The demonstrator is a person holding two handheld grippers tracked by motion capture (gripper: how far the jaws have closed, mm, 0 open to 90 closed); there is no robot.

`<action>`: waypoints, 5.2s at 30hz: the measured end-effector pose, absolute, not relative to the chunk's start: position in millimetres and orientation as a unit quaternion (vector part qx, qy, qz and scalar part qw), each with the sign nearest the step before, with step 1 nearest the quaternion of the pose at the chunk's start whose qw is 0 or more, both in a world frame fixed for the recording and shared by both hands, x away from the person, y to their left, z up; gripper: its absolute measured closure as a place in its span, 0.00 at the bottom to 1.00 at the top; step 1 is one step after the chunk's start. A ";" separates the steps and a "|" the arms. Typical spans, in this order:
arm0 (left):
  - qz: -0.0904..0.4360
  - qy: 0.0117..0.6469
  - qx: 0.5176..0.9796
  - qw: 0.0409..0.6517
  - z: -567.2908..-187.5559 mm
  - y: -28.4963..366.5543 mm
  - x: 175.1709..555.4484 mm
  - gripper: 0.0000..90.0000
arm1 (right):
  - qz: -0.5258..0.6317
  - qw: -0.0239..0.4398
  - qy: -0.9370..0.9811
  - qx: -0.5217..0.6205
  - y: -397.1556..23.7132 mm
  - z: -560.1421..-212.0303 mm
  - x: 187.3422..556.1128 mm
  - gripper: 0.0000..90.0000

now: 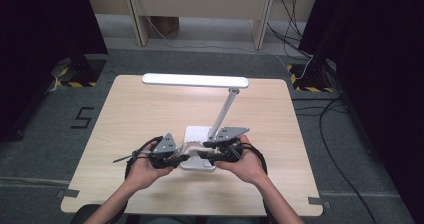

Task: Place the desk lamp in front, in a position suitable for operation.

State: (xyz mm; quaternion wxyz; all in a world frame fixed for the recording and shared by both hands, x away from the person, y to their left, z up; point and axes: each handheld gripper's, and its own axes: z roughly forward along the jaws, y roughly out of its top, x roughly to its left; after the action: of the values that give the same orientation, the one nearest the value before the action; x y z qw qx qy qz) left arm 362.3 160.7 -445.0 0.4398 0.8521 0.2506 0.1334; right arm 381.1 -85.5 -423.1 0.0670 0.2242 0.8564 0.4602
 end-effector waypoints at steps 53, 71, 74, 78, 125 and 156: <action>0.256 0.347 0.776 0.461 -357.7 248.7 371.0 0.90 | 0.424 0.162 0.827 0.332 -90.3 -504.9 388.0 1.00; 0.288 0.351 0.765 0.458 -325.9 257.8 384.1 0.90 | 0.431 0.155 0.825 0.332 -92.4 -506.0 389.2 1.00; 0.295 0.353 0.762 0.456 -319.7 259.7 386.4 0.90 | 0.432 0.155 0.824 0.332 -92.5 -506.2 389.1 1.00; 0.301 0.359 0.758 0.453 -314.0 262.2 390.3 0.90 | 0.430 0.156 0.825 0.331 -92.2 -506.1 388.7 1.00; 0.391 0.325 0.708 0.491 -245.5 222.7 394.8 0.89 | 0.431 0.160 0.827 0.323 -89.8 -506.4 388.1 1.00; 0.365 0.322 0.723 0.491 -249.1 204.7 410.5 0.89 | 0.435 0.152 0.829 0.317 -90.7 -506.5 390.0 1.00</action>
State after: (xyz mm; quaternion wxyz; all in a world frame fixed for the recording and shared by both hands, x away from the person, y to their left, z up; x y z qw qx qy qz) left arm 410.5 204.7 -249.1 0.4913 0.7226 0.3217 0.3647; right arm 390.0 -90.7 -506.5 0.1522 0.3165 0.8293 0.4346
